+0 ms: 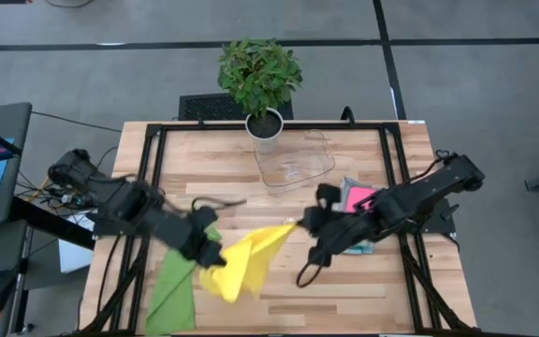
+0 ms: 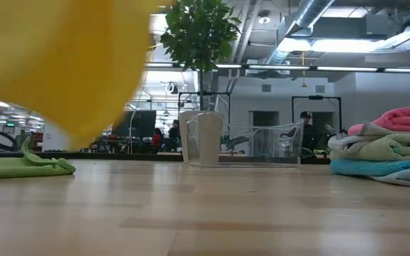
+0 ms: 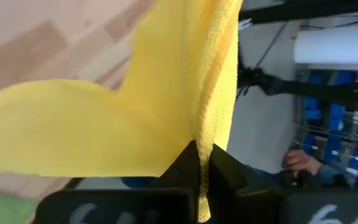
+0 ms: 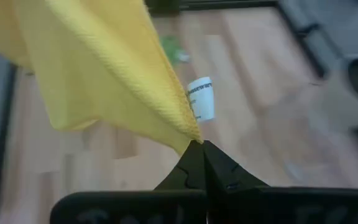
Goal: Fold microfiber towels
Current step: Fold the yellow microfiber cloth
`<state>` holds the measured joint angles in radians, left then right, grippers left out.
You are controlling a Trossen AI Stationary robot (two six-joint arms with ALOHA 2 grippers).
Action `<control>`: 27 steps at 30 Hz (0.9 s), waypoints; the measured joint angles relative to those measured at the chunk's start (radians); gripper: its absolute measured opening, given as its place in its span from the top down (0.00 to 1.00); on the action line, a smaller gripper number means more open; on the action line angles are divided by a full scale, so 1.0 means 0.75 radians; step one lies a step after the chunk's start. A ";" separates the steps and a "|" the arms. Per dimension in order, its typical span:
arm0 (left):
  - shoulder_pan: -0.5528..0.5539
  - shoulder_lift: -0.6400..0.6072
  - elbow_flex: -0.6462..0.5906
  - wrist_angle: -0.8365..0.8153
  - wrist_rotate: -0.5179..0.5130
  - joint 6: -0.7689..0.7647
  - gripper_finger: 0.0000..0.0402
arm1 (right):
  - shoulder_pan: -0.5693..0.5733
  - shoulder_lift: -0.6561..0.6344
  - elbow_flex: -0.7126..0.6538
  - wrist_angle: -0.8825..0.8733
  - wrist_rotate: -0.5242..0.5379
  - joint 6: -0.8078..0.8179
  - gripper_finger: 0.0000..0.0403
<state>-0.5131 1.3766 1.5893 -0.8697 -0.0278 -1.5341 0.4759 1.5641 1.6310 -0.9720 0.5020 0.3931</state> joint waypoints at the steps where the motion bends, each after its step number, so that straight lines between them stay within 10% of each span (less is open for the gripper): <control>1: 0.047 0.000 0.012 0.005 0.037 0.045 1.00 | -0.002 -0.023 0.000 -0.036 0.034 0.018 0.99; 12: 0.301 0.027 0.044 0.073 0.082 0.556 0.92 | -0.018 -0.103 0.000 -0.144 0.093 0.105 0.99; 21: 0.290 0.110 0.043 -0.081 0.082 0.562 0.82 | -0.015 -0.071 0.000 -0.174 0.102 0.126 0.99; 27: 0.230 0.158 0.032 -0.189 -0.236 0.554 0.86 | -0.010 -0.072 0.000 -0.184 0.102 0.133 0.99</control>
<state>-0.3409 1.4953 1.6131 -1.0118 -0.2047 -1.1186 0.4682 1.5105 1.6310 -1.1100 0.5789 0.4925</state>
